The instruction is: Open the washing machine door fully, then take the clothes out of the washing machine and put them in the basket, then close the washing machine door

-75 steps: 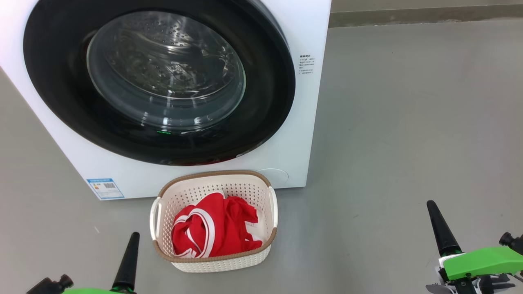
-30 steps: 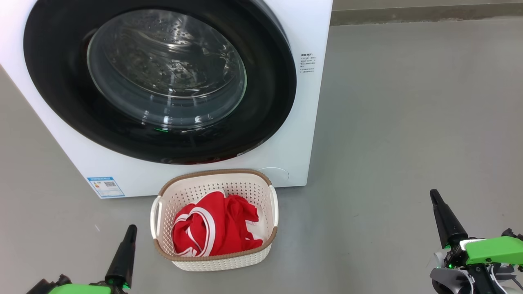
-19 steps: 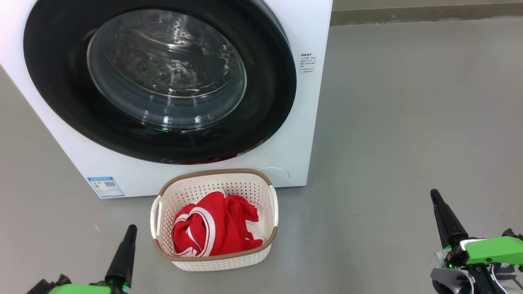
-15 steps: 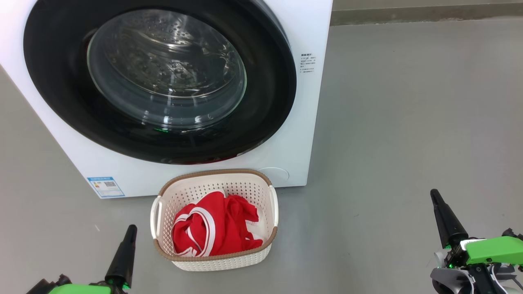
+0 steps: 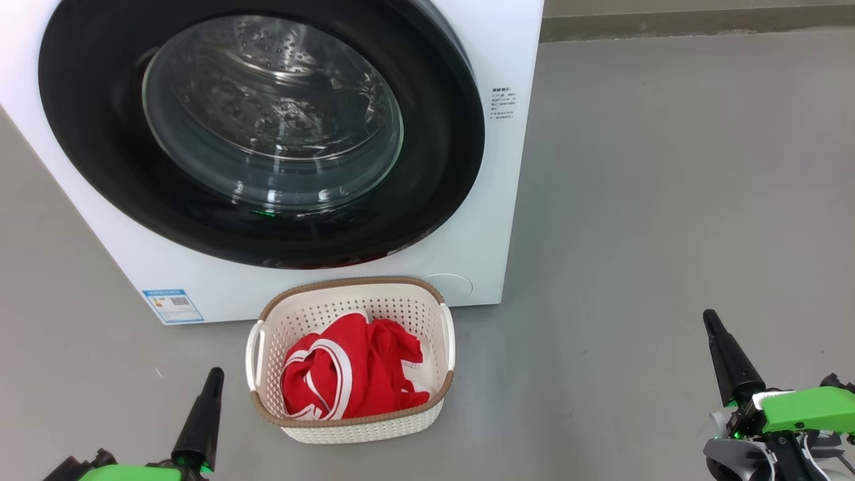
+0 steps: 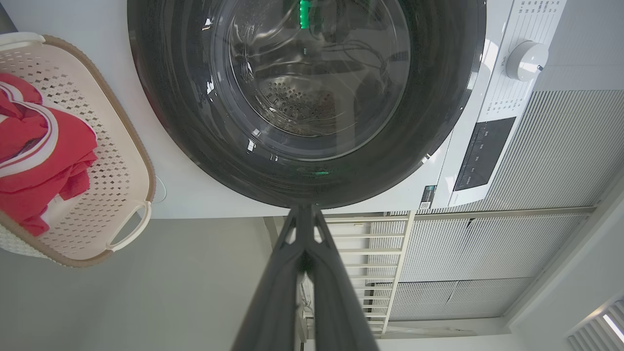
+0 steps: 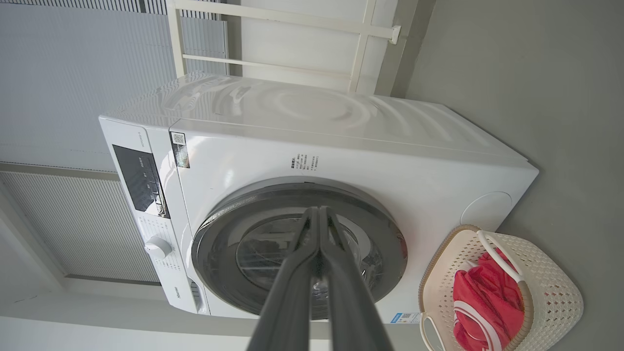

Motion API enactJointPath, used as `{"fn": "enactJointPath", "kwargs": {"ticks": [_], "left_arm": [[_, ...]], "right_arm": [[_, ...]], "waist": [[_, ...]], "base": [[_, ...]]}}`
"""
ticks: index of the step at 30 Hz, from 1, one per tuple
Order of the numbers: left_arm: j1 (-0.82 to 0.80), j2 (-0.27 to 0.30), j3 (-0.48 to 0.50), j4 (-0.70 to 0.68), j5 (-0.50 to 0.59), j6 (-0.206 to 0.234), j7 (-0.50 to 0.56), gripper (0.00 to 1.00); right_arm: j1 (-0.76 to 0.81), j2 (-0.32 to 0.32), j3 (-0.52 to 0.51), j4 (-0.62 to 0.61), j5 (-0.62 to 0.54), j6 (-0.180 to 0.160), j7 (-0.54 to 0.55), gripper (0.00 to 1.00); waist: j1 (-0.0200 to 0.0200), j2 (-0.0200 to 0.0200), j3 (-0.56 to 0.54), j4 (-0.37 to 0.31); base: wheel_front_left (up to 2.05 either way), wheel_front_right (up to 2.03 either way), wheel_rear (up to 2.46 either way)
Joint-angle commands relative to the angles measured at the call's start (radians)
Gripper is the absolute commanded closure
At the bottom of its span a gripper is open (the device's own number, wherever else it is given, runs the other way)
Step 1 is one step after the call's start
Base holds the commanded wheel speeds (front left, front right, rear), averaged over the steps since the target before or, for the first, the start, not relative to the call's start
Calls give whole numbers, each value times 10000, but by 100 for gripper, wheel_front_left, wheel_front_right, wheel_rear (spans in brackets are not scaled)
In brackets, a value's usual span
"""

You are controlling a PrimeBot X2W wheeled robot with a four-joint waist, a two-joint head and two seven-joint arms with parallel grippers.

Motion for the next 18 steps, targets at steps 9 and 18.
{"fn": "enactJointPath", "kwargs": {"ticks": [9,18], "left_arm": [[-415,171,351,-208,-68,-71,29,100],[-415,171,350,-208,-68,-71,29,100]], "right_arm": [[-420,-70,151,-244,-59,-7,46,100],[-421,-58,133,-243,-74,-7,61,100]], "waist": [[0,0,0,0],[0,0,0,0]], "base": [[0,0,0],[0,0,0]]}}
